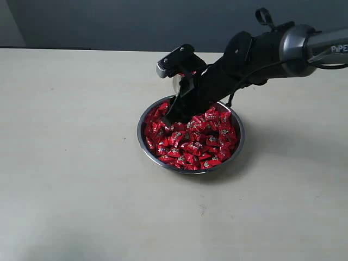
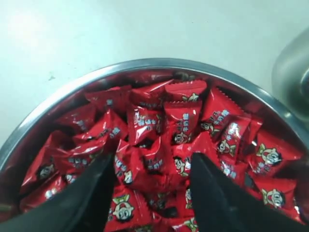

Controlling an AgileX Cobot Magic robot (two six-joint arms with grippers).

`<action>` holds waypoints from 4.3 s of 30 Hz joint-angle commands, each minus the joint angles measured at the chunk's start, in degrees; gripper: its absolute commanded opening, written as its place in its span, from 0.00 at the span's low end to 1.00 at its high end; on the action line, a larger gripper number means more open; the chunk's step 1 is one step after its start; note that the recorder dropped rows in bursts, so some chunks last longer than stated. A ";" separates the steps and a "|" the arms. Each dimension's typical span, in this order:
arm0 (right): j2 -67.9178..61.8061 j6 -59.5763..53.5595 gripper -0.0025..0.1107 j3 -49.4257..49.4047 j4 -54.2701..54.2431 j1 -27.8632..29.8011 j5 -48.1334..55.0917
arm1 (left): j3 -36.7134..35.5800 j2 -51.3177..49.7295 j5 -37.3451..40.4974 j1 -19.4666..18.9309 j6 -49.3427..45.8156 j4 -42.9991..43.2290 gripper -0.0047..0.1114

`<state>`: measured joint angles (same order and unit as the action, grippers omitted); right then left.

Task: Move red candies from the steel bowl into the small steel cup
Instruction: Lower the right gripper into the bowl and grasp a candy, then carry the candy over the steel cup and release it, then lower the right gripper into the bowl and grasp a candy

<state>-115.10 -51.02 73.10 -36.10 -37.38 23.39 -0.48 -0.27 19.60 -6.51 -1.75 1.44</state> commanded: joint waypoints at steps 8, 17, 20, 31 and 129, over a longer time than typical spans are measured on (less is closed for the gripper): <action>-5.37 0.29 0.40 3.85 -0.23 0.08 -0.02 | 0.48 0.27 -0.30 0.31 0.07 0.11 0.04; -6.14 0.33 0.02 3.99 -0.71 0.08 0.18 | 0.48 0.27 -0.30 0.31 0.07 0.11 0.04; -5.44 0.44 0.01 3.99 -0.83 0.08 0.27 | 0.48 0.27 -0.30 0.31 0.07 0.11 0.04; 3.89 0.57 0.01 3.99 -0.35 0.08 -0.05 | 0.48 0.27 -0.30 0.31 0.07 0.11 0.04; -9.39 10.34 0.46 12.54 4.39 -2.10 13.67 | 0.48 0.27 -0.30 0.31 0.07 0.11 0.04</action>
<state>-124.00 -40.44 84.90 -30.73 -38.56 39.27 -0.48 -0.27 19.60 -6.51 -1.75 1.44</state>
